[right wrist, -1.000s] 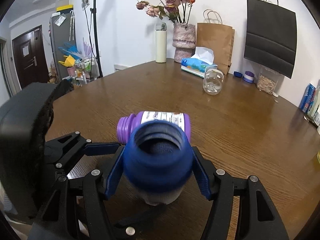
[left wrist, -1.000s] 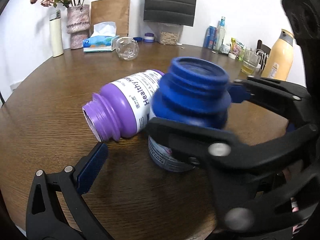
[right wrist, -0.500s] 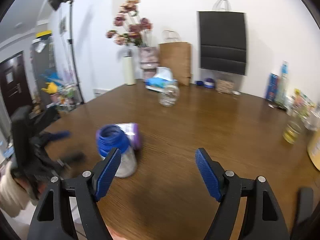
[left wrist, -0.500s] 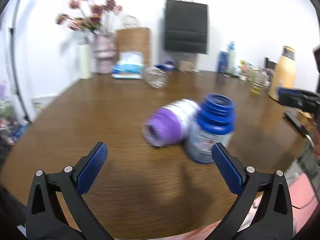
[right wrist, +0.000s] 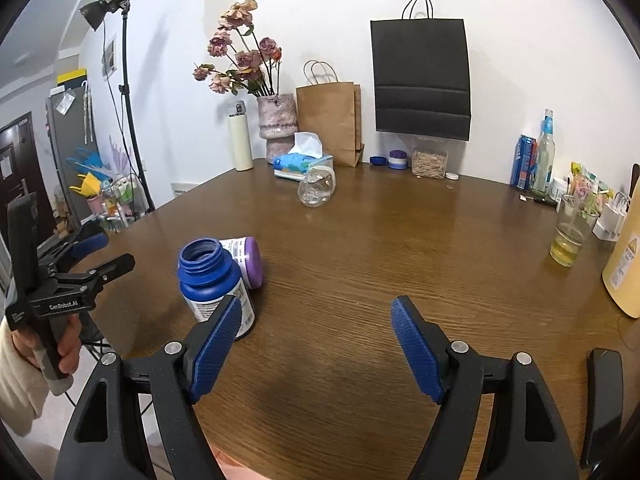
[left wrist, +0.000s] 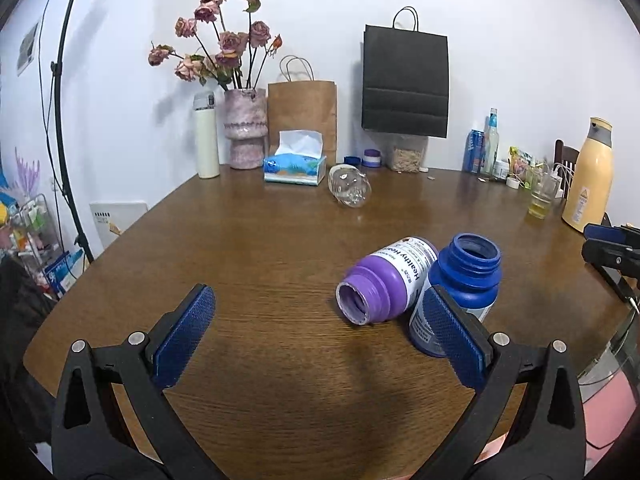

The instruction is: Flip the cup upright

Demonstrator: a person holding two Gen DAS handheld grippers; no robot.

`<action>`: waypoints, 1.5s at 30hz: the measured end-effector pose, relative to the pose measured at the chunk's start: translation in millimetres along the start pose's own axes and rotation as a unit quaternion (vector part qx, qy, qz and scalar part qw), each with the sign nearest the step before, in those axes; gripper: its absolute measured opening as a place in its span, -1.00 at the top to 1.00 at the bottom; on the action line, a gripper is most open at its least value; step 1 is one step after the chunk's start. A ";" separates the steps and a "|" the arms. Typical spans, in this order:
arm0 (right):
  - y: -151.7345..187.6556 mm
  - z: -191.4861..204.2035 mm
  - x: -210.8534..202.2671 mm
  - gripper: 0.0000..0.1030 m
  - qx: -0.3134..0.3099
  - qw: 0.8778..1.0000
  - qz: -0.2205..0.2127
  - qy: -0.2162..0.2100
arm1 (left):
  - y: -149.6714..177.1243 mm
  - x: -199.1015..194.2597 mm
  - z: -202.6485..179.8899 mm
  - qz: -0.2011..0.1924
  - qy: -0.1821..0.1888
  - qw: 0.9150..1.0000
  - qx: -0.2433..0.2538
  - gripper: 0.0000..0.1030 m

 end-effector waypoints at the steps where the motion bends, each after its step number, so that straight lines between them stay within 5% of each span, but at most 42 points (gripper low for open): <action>1: 0.8 1.2 -1.2 -0.59 0.000 1.000 -0.002 0.003 | -2.4 -2.9 1.5 -0.008 -0.003 1.000 -0.005 -1.00; 6: 4.3 14.4 -19.1 -0.59 0.001 0.999 -0.029 0.030 | -4.6 -38.5 3.8 -0.059 -0.026 0.997 -0.039 -1.00; 12: 26.2 52.1 -53.5 -0.59 -0.016 0.997 -0.070 0.036 | 26.7 -111.5 -3.7 -0.139 -0.045 0.989 -0.021 -1.00; 16: 51.5 81.5 -83.4 -0.59 -0.006 0.995 -0.089 0.040 | 61.8 -153.2 -6.4 -0.132 -0.030 0.990 -0.023 -1.00; 18: 63.0 97.3 -100.2 -0.59 -0.005 0.995 -0.098 0.029 | 68.7 -168.7 -7.0 -0.154 -0.056 0.986 -0.009 -1.00; 45: 70.7 112.6 -103.9 -0.68 -0.017 0.995 -0.095 0.026 | 67.8 -170.6 -3.7 -0.151 -0.035 0.988 -0.015 -1.00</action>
Point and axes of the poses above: each gripper's, at about its wrist camera, not at the fingertips, and x roughly the way its jaws point, z to its left, y to its underside, the point moved 5 cm from there along x, roughly the way its jaws point, and after that the axes turned 14 degrees about -x, right-handed, at the moved point
